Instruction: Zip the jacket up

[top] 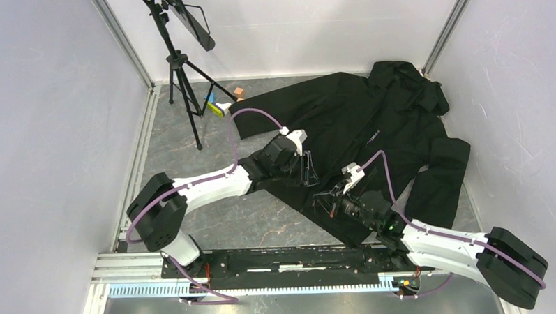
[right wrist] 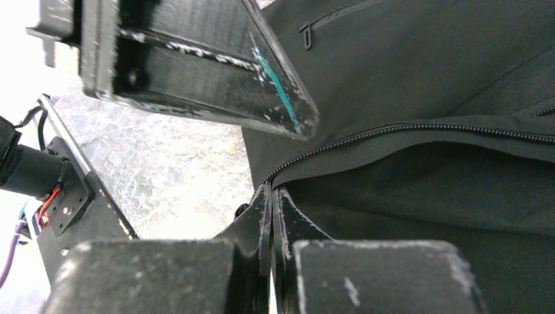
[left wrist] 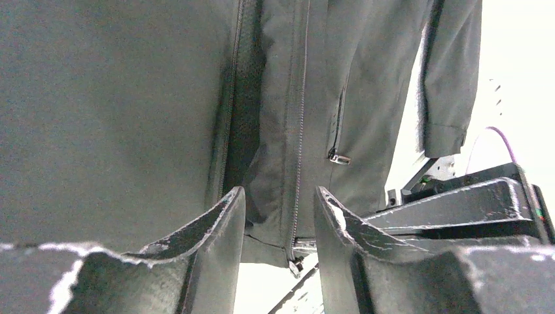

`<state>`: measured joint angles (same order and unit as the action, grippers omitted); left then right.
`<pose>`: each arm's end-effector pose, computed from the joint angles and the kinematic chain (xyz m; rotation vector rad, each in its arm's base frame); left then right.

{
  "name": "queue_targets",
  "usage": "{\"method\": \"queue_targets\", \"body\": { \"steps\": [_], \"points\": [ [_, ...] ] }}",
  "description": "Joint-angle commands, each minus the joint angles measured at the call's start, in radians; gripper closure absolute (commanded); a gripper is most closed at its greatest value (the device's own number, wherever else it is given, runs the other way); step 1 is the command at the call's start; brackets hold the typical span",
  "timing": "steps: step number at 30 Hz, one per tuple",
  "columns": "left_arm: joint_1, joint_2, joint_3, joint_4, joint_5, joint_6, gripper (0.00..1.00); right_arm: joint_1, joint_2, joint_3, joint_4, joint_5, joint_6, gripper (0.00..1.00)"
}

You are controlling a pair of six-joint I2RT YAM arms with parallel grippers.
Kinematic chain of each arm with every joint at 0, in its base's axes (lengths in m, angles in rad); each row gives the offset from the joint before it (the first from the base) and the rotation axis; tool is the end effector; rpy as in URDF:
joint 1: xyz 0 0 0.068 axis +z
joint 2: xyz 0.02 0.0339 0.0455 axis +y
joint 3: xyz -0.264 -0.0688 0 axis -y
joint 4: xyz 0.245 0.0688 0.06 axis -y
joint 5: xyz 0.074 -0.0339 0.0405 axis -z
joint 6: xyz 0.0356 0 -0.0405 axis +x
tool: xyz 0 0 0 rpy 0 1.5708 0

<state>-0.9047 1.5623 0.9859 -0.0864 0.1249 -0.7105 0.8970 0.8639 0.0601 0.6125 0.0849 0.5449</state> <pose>0.2079 -0.2717 0.2270 0.3090 2.4084 -0.9608 0.1080 0.1304 0.1587 -0.2622 1.8472 0.9558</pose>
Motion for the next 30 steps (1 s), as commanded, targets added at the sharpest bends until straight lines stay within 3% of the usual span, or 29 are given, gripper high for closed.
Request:
{"method": "queue_targets", "body": {
  "steps": [1,5,10,19,21,24,30],
  "points": [
    [0.003,0.051,0.030,0.074,0.088,-0.043,0.51,0.005,-0.021,-0.024,0.050,-0.009,-0.019,1.00],
    [0.003,0.095,0.039,0.073,0.114,-0.032,0.41,0.006,-0.026,-0.034,0.054,-0.005,-0.021,1.00],
    [0.003,0.163,0.063,0.082,0.176,-0.023,0.44,0.005,-0.037,-0.044,0.063,-0.001,-0.013,1.00],
    [0.007,0.105,-0.011,0.270,0.229,0.002,0.87,0.006,-0.026,-0.025,-0.024,0.023,0.014,1.00],
    [0.010,0.083,-0.027,0.317,0.260,0.025,0.97,-0.001,-0.028,-0.025,-0.058,0.001,0.039,0.92],
    [0.013,0.069,-0.053,0.405,0.339,0.032,0.98,-0.046,-0.038,-0.047,-0.036,-0.135,0.078,0.77],
    [0.013,0.083,-0.095,0.556,0.450,-0.029,0.98,-0.155,-0.089,-0.106,0.031,-0.321,0.084,0.78]
  ]
}}
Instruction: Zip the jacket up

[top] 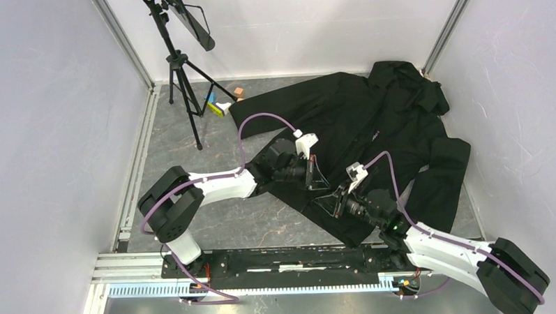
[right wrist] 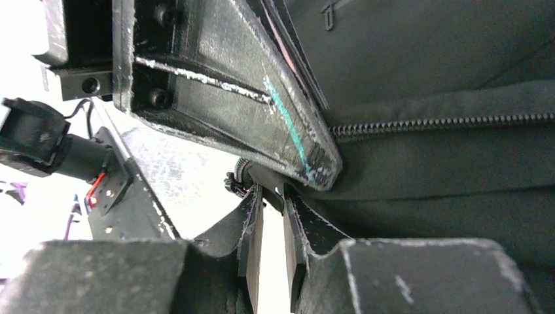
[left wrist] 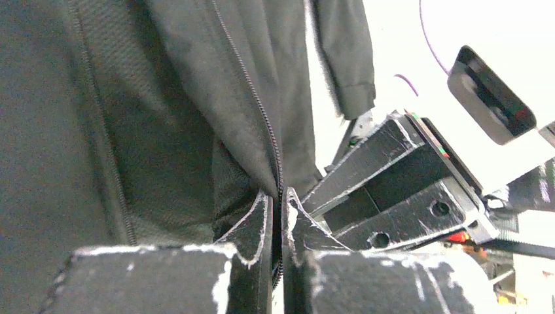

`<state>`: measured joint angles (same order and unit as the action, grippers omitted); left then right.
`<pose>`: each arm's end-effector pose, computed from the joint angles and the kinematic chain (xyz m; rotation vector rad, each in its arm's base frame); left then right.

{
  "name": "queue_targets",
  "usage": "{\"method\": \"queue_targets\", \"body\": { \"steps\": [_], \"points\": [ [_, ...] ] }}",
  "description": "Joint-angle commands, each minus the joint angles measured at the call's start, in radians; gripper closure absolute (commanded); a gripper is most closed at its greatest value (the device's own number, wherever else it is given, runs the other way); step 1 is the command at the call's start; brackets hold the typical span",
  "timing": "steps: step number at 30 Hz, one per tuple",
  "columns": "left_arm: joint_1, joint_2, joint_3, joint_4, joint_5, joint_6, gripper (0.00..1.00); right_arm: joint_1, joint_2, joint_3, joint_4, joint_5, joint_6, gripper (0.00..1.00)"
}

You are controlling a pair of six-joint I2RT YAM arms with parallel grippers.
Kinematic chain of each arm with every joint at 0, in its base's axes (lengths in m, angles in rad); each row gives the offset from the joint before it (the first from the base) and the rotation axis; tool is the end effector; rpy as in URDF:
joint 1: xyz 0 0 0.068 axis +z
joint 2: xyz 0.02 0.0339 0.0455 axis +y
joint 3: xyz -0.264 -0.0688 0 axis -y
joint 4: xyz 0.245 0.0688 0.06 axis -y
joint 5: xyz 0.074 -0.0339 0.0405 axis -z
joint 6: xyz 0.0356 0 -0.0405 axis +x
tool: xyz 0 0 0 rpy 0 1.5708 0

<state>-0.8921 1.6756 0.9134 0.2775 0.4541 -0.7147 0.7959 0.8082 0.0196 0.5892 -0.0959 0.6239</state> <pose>0.2139 -0.2901 0.2009 0.5274 2.2806 -1.3789 0.1096 0.1168 0.1512 -0.2384 1.8933 1.0861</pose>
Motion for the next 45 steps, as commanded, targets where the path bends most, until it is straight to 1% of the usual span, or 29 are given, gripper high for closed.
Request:
{"method": "queue_targets", "body": {
  "steps": [1,3,6,8,11,13,15,19,23,27,30,32,34,36,38,40,41,43,45],
  "points": [
    [0.001,-0.028,-0.035,0.222,0.133,-0.042,0.98,-0.068,-0.040,-0.065,0.056,-0.168,-0.004,0.78],
    [0.001,-0.025,-0.050,0.267,0.155,-0.072,0.98,-0.088,-0.047,-0.064,0.083,-0.226,-0.023,0.75],
    [0.001,-0.025,-0.058,0.274,0.164,-0.084,0.98,-0.102,-0.046,-0.056,0.109,-0.293,-0.066,0.71],
    [0.001,-0.023,-0.058,0.274,0.173,-0.091,0.98,-0.112,-0.052,-0.049,0.085,-0.295,-0.097,0.69],
    [0.002,-0.020,-0.053,0.278,0.209,-0.118,0.98,-0.148,-0.066,-0.063,0.081,-0.313,-0.119,0.61],
    [0.002,-0.020,-0.054,0.283,0.227,-0.130,0.98,-0.172,-0.073,-0.087,0.137,-0.356,-0.109,0.55],
    [0.002,-0.017,-0.056,0.291,0.241,-0.143,0.98,-0.187,-0.067,-0.111,0.200,-0.379,-0.087,0.51],
    [0.002,0.001,-0.059,0.335,0.264,-0.175,0.98,-0.220,-0.045,-0.127,0.251,-0.409,-0.062,0.50],
    [0.002,0.011,-0.060,0.341,0.275,-0.181,0.98,-0.275,-0.058,-0.172,0.329,-0.444,0.003,0.50],
    [0.002,0.020,-0.054,0.349,0.288,-0.181,0.98,-0.311,-0.059,-0.192,0.351,-0.480,0.024,0.50],
    [0.002,0.039,-0.053,0.397,0.314,-0.215,0.98,-0.349,-0.052,-0.211,0.352,-0.482,0.046,0.49],
    [0.002,0.045,-0.051,0.410,0.323,-0.223,0.98,-0.384,-0.039,-0.248,0.442,-0.515,0.097,0.48],
    [0.002,0.047,-0.051,0.404,0.325,-0.215,0.98,-0.414,-0.025,-0.281,0.534,-0.546,0.146,0.44],
    [0.002,0.047,-0.049,0.400,0.326,-0.211,0.98,-0.427,-0.013,-0.281,0.531,-0.554,0.143,0.43],
    [0.002,0.047,-0.047,0.398,0.327,-0.218,0.98,-0.436,0.000,-0.277,0.523,-0.558,0.139,0.45],
    [0.002,0.048,-0.047,0.397,0.329,-0.224,0.98,-0.441,0.016,-0.267,0.527,-0.565,0.146,0.51],
    [0.002,0.047,-0.044,0.390,0.330,-0.226,0.98,-0.440,0.026,-0.263,0.540,-0.570,0.151,0.56],
    [0.001,0.045,-0.043,0.391,0.334,-0.227,0.98,-0.440,0.035,-0.264,0.565,-0.573,0.161,0.73],
    [0.001,0.039,-0.045,0.391,0.331,-0.224,0.98,-0.440,0.043,-0.262,0.565,-0.569,0.160,0.86]
  ]
}}
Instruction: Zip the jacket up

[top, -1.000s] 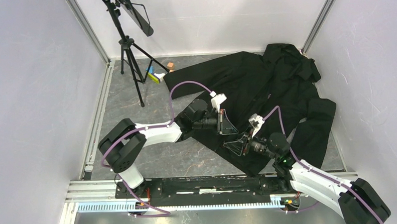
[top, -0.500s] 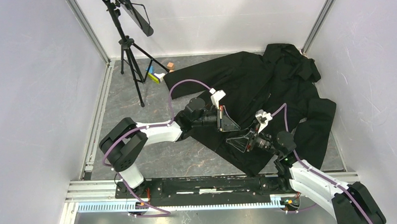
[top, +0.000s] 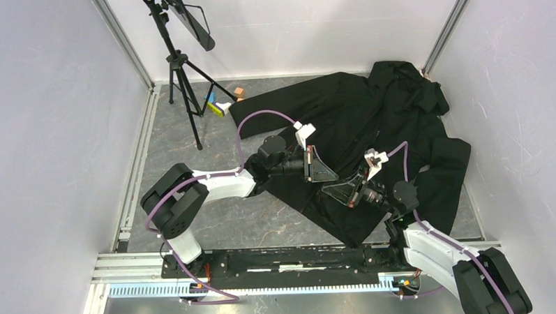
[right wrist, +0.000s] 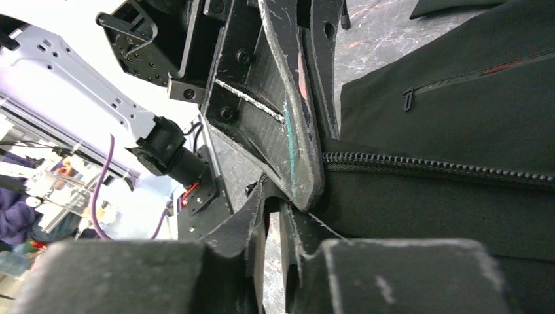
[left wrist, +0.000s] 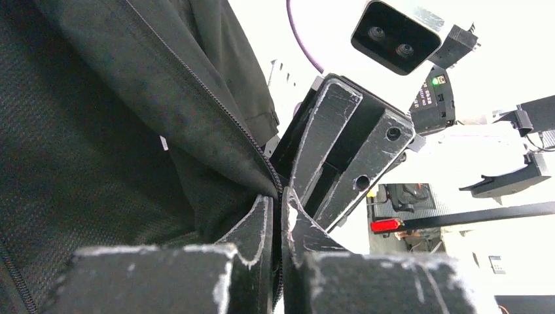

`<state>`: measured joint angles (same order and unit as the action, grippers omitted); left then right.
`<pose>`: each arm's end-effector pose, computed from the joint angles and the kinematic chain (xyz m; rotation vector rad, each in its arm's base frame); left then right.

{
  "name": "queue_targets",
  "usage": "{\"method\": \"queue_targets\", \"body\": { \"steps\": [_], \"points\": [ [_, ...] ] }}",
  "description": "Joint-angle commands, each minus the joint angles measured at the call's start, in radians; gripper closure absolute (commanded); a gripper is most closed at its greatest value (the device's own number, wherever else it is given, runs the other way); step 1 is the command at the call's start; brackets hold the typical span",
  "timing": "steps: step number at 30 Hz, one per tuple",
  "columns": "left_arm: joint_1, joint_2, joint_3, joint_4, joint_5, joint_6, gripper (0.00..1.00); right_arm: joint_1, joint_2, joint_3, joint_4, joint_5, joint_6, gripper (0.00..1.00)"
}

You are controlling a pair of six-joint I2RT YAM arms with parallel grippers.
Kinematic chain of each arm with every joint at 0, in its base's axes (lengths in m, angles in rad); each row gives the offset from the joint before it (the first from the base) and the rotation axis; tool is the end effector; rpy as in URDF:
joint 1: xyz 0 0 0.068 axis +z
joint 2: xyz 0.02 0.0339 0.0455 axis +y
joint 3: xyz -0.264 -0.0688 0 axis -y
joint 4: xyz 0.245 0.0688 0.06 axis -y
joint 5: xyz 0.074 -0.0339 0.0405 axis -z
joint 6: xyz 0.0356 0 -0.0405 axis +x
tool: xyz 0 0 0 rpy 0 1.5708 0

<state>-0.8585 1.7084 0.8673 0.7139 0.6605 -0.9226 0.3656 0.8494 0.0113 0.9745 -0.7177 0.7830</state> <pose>0.2224 -0.2909 0.2194 0.5339 1.9988 -1.7825 0.1355 0.0769 0.1834 -0.3225 1.6119 1.4162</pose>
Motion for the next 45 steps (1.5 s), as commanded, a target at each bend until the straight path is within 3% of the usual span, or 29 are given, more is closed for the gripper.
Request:
{"method": "queue_targets", "body": {
  "steps": [1,2,4,7,10,13,15,17,19,23,26,28,35,38,45],
  "points": [
    [-0.033,0.003,0.000,-0.049,0.122,-0.018,0.98,-0.011,0.004,-0.250,0.182,0.051,0.002,0.92],
    [-0.033,-0.001,-0.001,-0.053,0.119,-0.020,0.98,-0.011,0.006,-0.249,0.182,0.048,0.006,0.99],
    [-0.033,-0.007,-0.005,-0.061,0.115,-0.024,0.90,-0.010,-0.003,-0.249,0.181,0.049,0.016,1.00],
    [-0.033,-0.039,-0.019,-0.100,0.090,-0.005,0.58,-0.012,-0.034,-0.245,0.134,0.048,0.014,1.00],
    [-0.033,-0.074,-0.034,-0.150,0.061,0.029,0.45,-0.011,-0.077,-0.229,0.025,0.052,-0.024,1.00],
    [-0.031,-0.128,-0.042,-0.241,0.022,0.085,0.39,-0.011,-0.120,-0.216,-0.107,0.067,-0.065,1.00],
    [-0.028,-0.172,-0.028,-0.357,-0.014,0.145,0.35,-0.011,-0.143,-0.203,-0.180,0.068,-0.092,1.00],
    [-0.007,-0.241,0.015,-0.603,-0.072,0.259,0.23,-0.012,-0.169,-0.180,-0.269,0.058,-0.128,1.00],
    [0.017,-0.323,0.047,-0.816,-0.157,0.356,0.18,-0.010,-0.206,-0.159,-0.367,0.062,-0.163,1.00],
    [0.050,-0.426,0.111,-1.115,-0.289,0.455,0.16,-0.012,-0.281,-0.123,-0.529,0.094,-0.219,1.00],
    [0.046,-0.399,0.155,-1.258,-0.344,0.484,0.30,-0.010,-0.335,-0.058,-0.704,0.138,-0.276,1.00],
    [0.037,-0.344,0.200,-1.326,-0.369,0.505,0.35,-0.011,-0.370,-0.024,-0.773,0.157,-0.301,1.00],
    [-0.033,-0.011,0.499,-1.623,-0.519,0.643,0.33,-0.010,-0.426,0.081,-0.984,0.200,-0.382,1.00],
    [-0.088,0.088,0.605,-1.671,-0.649,0.650,0.27,-0.011,-0.461,0.113,-1.063,0.212,-0.403,1.00],
    [-0.150,0.241,0.729,-1.668,-0.776,0.622,0.25,-0.011,-0.513,0.133,-1.129,0.251,-0.417,1.00]
  ]
}}
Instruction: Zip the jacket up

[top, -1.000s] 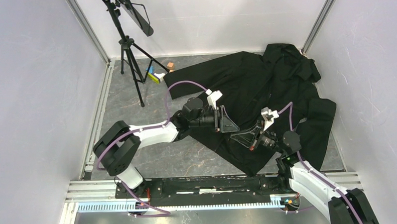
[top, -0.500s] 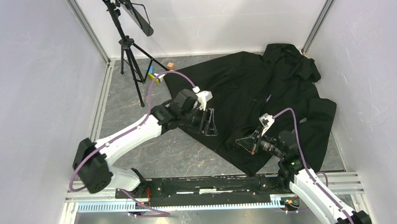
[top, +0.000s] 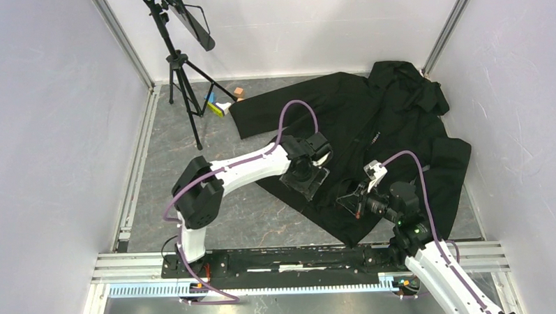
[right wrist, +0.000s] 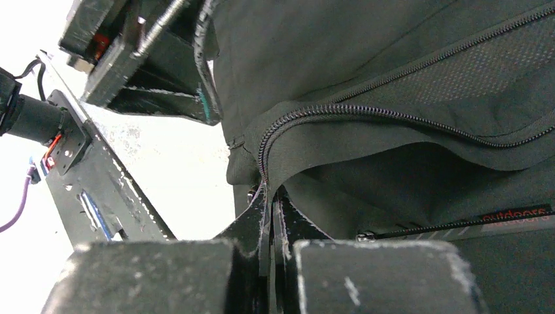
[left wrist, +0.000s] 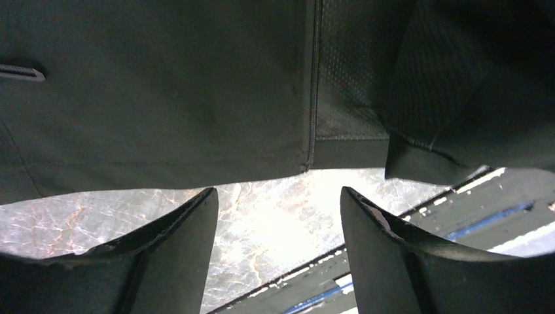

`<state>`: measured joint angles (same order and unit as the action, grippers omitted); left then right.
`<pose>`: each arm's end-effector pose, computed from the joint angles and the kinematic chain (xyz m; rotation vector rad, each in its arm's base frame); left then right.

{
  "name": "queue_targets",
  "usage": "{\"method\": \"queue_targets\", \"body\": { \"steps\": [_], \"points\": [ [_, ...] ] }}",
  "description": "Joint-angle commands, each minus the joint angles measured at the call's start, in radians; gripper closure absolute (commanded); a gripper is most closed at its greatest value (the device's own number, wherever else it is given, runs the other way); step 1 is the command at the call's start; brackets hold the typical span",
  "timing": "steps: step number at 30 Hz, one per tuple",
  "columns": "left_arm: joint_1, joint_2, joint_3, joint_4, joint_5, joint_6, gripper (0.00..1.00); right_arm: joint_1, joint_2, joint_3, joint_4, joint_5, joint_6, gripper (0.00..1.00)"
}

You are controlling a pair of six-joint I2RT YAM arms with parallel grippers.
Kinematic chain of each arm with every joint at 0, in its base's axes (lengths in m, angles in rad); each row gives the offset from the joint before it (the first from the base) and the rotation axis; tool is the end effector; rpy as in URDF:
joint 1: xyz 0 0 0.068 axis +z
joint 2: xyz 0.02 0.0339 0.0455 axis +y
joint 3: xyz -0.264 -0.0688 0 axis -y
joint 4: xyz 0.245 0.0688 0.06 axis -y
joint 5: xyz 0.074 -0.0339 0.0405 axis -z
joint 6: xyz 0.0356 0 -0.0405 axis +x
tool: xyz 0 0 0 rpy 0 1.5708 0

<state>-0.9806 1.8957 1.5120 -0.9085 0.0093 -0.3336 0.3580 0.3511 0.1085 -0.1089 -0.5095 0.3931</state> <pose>0.2135 -0.3193 0.2222 0.9285 2.7635 -0.2604 0.1091 0.0594 0.1675 -0.3238 1.9768 0.9823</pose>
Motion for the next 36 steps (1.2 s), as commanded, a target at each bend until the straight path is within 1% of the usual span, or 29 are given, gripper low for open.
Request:
{"method": "queue_targets", "body": {
  "steps": [1,4,11,17,18,19,20,22,27,30,33,36],
  "points": [
    [-0.030,0.071,0.096,-0.046,-0.135,0.026,0.25,-0.004,-0.014,0.030,-0.039,0.038,-0.021,1.00],
    [-0.041,0.126,0.139,-0.062,-0.196,0.022,0.25,-0.004,-0.012,0.026,-0.025,0.028,-0.008,1.00],
    [-0.048,0.208,0.187,-0.036,-0.216,0.018,0.26,-0.003,-0.009,0.032,-0.026,0.030,-0.009,1.00],
    [-0.046,0.266,0.203,-0.010,-0.185,0.027,0.26,-0.004,0.000,0.028,-0.018,0.029,-0.007,1.00],
    [-0.043,0.277,0.207,-0.009,-0.181,0.031,0.27,-0.003,0.005,0.030,-0.020,0.028,-0.009,1.00],
    [-0.039,0.286,0.210,-0.008,-0.173,0.034,0.29,-0.002,0.008,0.034,-0.020,0.028,-0.010,1.00],
    [-0.030,0.290,0.207,-0.003,-0.164,0.035,0.35,-0.004,0.012,0.036,-0.019,0.028,-0.010,1.00],
    [-0.027,0.293,0.206,0.000,-0.172,0.047,0.50,-0.003,0.022,0.036,-0.012,0.024,-0.005,1.00],
    [-0.027,0.263,0.195,0.016,-0.161,0.063,0.69,-0.003,0.065,0.038,0.002,0.004,-0.014,1.00],
    [-0.024,0.229,0.190,0.024,-0.141,0.065,0.83,-0.003,0.086,0.028,0.020,0.029,-0.023,1.00],
    [-0.021,0.175,0.161,0.045,-0.114,0.064,0.84,-0.003,0.142,0.052,0.018,0.023,-0.057,1.00],
    [-0.005,0.130,0.133,0.053,-0.089,0.078,0.86,-0.004,0.174,0.084,-0.015,0.066,-0.092,1.00]
  ]
}}
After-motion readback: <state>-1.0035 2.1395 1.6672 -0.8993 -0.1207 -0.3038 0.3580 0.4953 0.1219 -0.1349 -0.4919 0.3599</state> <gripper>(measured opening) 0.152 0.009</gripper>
